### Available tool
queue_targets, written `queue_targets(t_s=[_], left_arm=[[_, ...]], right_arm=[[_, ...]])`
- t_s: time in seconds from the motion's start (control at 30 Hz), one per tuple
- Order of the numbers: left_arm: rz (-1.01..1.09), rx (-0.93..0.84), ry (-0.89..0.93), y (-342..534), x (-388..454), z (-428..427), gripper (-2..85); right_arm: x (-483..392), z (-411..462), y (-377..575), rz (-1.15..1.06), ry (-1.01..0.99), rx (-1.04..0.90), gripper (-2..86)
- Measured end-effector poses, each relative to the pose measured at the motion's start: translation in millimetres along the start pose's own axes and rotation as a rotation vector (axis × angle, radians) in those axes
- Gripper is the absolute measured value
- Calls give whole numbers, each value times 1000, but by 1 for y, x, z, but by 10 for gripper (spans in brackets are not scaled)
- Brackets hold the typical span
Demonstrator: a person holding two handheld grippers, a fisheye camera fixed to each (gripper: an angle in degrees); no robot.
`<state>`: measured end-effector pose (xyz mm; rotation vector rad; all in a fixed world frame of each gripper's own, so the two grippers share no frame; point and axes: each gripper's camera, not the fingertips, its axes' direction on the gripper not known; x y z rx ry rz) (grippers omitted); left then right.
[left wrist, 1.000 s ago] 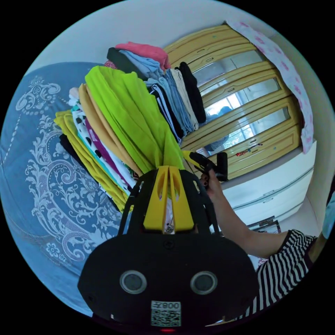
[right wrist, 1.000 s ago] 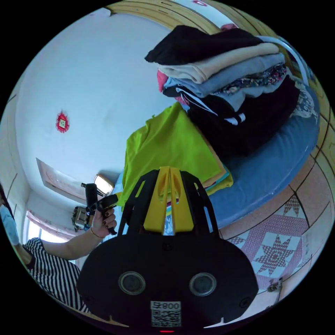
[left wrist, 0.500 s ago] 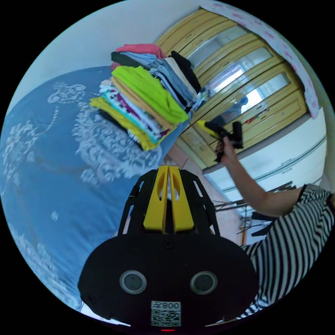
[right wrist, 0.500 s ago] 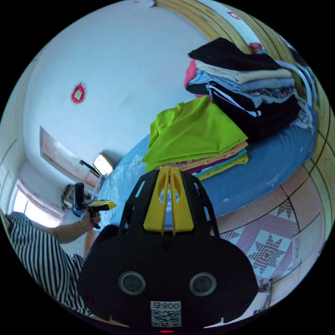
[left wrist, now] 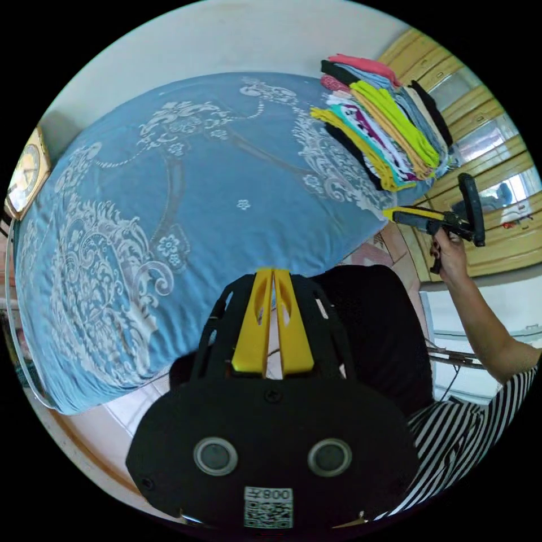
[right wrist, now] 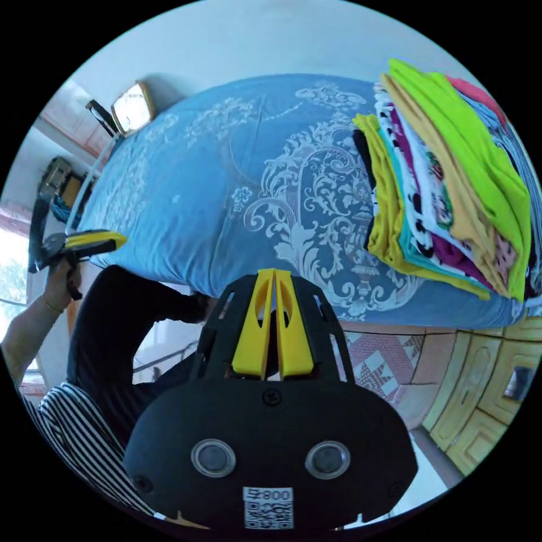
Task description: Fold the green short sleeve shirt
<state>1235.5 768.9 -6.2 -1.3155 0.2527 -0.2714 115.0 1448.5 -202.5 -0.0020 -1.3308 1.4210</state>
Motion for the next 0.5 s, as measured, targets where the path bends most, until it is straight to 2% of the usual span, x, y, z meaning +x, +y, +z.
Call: queue_targets(t_s=[0.17, 0.3, 0.4, 0.5], left_arm=[[4, -75, -80, -27, -39, 19, 1], [95, -61, -23, -33, -61, 16, 2], [215, 8, -16, -31, -73, 6, 2], [236, -35, 32, -46, -91, -3, 2]], right_arm=[[-44, 27, -57, -116, 187, -149, -3], [-58, 18, -75, -121, 184, -141, -2], [-74, 14, -92, -130, 266, -147, -4], [-83, 11, -120, -85, 313, -231, -5]])
